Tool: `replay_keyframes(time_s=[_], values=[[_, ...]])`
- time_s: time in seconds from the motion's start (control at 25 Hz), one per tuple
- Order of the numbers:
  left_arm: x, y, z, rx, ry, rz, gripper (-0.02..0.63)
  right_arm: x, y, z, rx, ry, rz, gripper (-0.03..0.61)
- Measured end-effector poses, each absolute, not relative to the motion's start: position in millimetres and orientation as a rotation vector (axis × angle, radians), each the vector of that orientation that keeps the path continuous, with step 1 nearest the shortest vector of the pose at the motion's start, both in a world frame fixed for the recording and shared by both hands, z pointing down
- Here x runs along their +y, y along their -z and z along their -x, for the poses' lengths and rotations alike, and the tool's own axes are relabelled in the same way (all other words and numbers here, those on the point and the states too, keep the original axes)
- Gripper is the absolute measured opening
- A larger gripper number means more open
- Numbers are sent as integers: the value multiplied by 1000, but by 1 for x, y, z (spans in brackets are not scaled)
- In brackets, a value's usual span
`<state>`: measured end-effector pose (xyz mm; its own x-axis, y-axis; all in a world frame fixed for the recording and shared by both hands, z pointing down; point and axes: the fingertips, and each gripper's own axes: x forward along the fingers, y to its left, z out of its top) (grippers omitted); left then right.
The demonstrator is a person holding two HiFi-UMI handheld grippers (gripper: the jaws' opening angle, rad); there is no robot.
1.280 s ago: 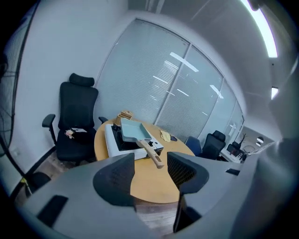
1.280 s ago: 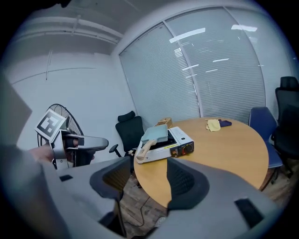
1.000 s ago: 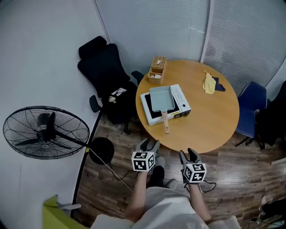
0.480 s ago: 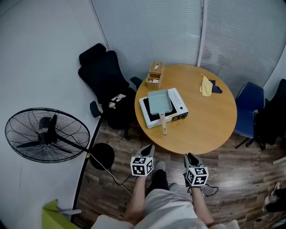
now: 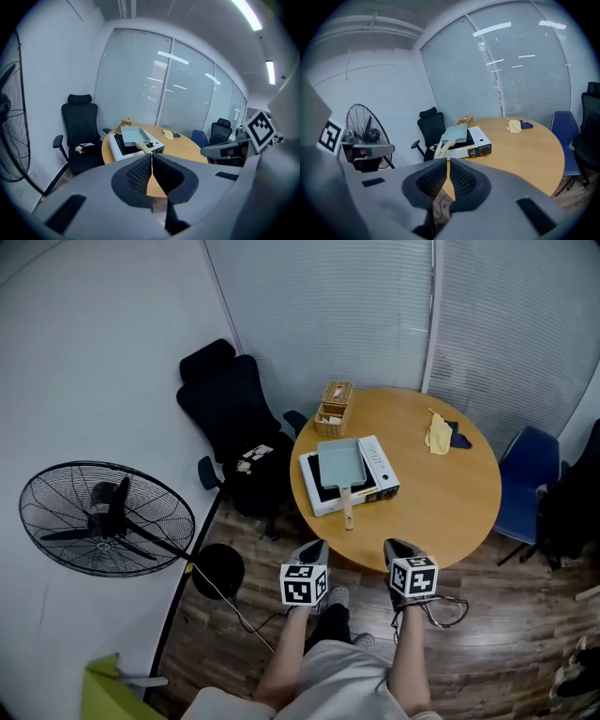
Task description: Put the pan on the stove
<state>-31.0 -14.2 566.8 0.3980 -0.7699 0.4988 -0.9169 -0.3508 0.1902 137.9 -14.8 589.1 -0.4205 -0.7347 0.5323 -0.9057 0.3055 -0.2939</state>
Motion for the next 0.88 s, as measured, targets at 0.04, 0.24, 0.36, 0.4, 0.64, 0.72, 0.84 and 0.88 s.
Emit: replay_keyframes(time_s=[0.04,0.24,0.36,0.4,0.64,0.72,0.84,0.88], values=[[-14,-566,33,-1450,-455,-2216,30,-9,-595,-135,-2261,-786,-1484,35],[-15,-565,31,-1431,-461,-2217,31,0,-605,-135,-2259,-733,-1483,35],[-14,-562,31,-1426,-487,-2230,31,-5,-587,-138,-2292,-684,-1530,35],[-13,-561,32,-1427,-490,-2232,31,-6,-581,-139,-2298,-667,-1546,35],[-10,-561,30,-1420,-486,-2236,31,-5,-570,-140,-2320,-625,-1559,35],[-9,-562,30,-1418,-492,-2239,31,-5,-571,-139,-2320,-626,-1555,35],[-6,-561,33,-1419,-492,-2240,31,-2,-571,-137,-2321,-623,-1556,37],[-6,-561,34,-1418,-488,-2241,31,-2,-570,-138,-2321,-621,-1558,35]])
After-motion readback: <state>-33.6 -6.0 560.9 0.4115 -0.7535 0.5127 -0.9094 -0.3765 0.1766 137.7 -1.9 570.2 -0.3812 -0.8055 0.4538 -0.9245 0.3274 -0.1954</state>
